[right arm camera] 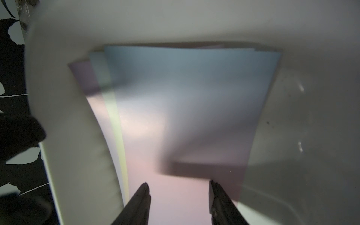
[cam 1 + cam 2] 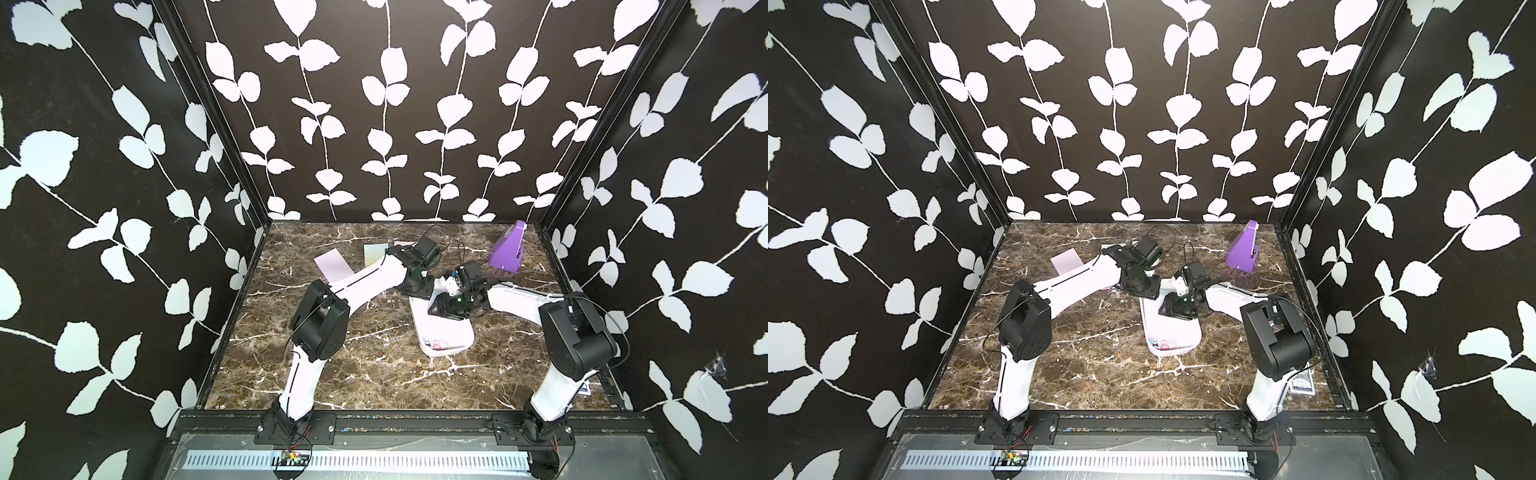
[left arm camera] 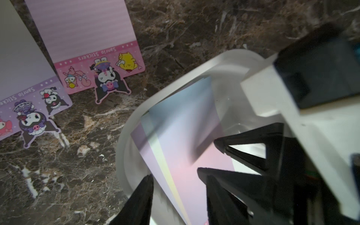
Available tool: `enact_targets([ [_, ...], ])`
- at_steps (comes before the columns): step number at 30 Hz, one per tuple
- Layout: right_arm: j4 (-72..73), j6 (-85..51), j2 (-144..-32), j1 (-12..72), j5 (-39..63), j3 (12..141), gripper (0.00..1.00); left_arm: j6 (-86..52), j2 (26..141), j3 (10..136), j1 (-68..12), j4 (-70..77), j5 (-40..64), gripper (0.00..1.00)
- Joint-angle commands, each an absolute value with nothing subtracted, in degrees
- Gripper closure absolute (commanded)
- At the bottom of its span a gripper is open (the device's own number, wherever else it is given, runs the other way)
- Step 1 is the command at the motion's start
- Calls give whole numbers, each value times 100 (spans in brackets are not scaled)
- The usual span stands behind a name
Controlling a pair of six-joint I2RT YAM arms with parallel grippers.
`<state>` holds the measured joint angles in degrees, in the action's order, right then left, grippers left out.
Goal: Take the stickers out of the storage box
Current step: Adjust the storage box at the center of the board.
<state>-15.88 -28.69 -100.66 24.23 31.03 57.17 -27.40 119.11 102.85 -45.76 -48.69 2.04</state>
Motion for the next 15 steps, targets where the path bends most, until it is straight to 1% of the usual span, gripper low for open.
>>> enact_targets([
  [1, -1775, -2856, -10086, 2460, 2993, 5699, 50, -2758, 11960, 10289, -4563, -5133, -74, 52],
  [8, -1800, -2876, -10114, 2510, 2947, 5708, 50, -2703, 12160, 10279, -4562, -5090, -187, 52],
  [12, -1828, -2899, -10053, 2560, 2932, 5714, 50, -2728, 12261, 10282, -4562, -5072, -35, 50],
  [15, -1911, -2909, -9880, 2575, 2913, 5729, 49, -2735, 12116, 10171, -4566, -4916, 79, 51],
])
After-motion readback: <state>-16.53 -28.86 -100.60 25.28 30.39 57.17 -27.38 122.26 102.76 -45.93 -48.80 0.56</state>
